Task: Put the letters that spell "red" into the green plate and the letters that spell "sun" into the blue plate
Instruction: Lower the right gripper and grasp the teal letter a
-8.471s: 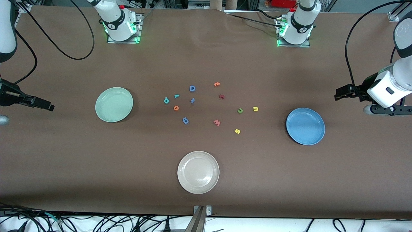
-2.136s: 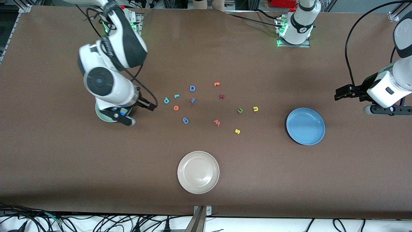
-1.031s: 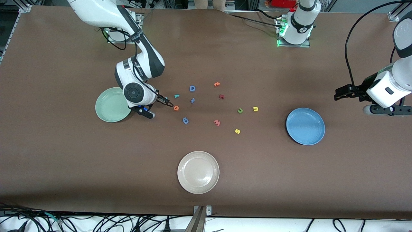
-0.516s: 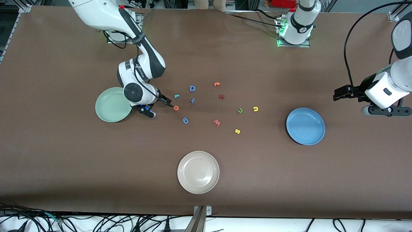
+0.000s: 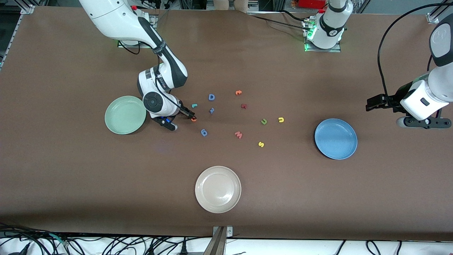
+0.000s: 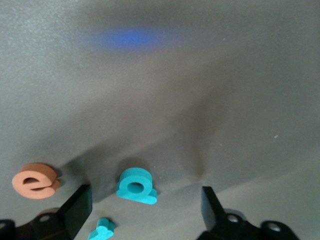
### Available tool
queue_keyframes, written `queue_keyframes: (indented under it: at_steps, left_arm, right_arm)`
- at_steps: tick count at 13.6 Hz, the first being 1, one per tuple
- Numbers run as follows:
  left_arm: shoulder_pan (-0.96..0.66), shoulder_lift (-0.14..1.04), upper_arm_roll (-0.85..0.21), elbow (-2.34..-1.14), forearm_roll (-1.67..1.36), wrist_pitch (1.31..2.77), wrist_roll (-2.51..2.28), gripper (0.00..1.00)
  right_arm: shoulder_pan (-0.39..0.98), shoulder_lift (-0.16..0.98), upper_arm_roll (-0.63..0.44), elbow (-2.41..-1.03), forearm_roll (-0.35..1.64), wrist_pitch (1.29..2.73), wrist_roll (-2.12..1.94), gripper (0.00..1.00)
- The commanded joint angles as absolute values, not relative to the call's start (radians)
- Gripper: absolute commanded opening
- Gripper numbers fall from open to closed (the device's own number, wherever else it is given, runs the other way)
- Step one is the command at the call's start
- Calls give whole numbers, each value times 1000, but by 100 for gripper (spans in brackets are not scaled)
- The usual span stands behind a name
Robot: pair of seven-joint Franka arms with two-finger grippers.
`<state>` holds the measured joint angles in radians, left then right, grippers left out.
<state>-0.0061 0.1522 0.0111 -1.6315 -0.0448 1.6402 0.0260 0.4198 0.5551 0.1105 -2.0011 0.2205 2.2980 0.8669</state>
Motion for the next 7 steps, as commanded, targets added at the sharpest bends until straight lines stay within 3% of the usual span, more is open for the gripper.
queue_keyframes:
  at_steps: [1,3,7]
  left_arm:
    - [-11,160,14,-1611,-57,1631,51,100]
    - [-12,160,14,-1611,-58,1631,51,100]
    - [-8,160,12,-1609,-61,1631,52,100]
  right_arm:
    - [420,548,117,-2013,238,2304,876,66]
    - [420,546,117,-2013,238,2301,876,53]
    - [419,546,117,-2010,238,2303,873,49]
